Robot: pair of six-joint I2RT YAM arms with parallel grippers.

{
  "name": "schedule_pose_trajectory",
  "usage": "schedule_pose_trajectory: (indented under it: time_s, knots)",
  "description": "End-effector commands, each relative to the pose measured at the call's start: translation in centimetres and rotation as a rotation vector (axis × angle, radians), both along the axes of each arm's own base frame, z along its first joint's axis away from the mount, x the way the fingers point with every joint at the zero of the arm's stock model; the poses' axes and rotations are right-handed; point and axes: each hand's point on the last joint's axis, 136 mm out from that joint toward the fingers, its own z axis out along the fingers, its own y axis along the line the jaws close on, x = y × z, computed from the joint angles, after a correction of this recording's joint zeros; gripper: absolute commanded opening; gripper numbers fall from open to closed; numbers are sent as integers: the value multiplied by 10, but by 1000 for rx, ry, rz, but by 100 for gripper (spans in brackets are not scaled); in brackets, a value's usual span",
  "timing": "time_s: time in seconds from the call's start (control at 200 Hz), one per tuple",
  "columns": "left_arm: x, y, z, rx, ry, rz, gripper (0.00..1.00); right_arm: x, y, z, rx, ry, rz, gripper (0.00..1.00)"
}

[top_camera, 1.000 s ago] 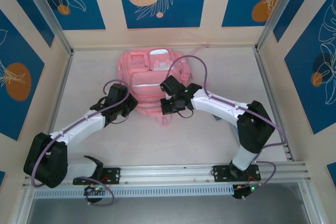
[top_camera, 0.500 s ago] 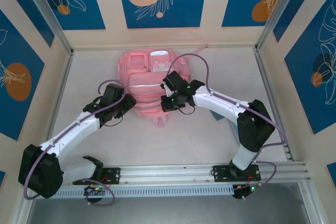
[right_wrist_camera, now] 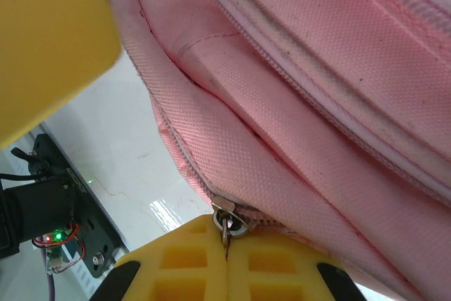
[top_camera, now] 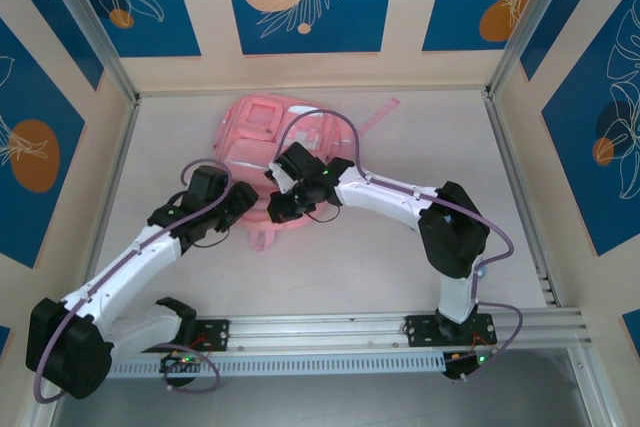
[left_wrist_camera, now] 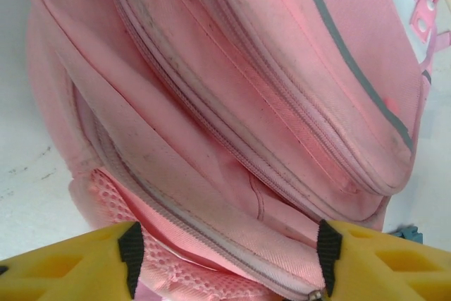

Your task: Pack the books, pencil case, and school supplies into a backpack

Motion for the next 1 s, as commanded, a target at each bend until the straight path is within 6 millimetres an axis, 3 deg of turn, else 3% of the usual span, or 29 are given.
schedule_pose_trajectory:
  time_s: [0.0,0.155,0.255,0.41,0.61,0.725,0.995]
  knots:
    - [1,-4,-13,-32,37,10,61,-9,24,30,114,-6,59,0]
    - [3,-6,-22,-26,57,5,50,-12,23,25,94,-5,52,0]
    - [-4,7,-32,22,99,54,27,-8,14,20,37,-31,22,0]
    - [-8,18,-41,70,111,86,0,6,-35,-4,-179,-65,-150,0]
    - [-8,25,-35,122,99,81,0,10,-105,-25,-318,-70,-318,0]
    - [-8,27,-29,145,91,63,0,18,-133,-32,-346,-68,-373,0]
    - [-18,28,-24,178,110,1,0,57,-158,-32,-296,-108,-378,0]
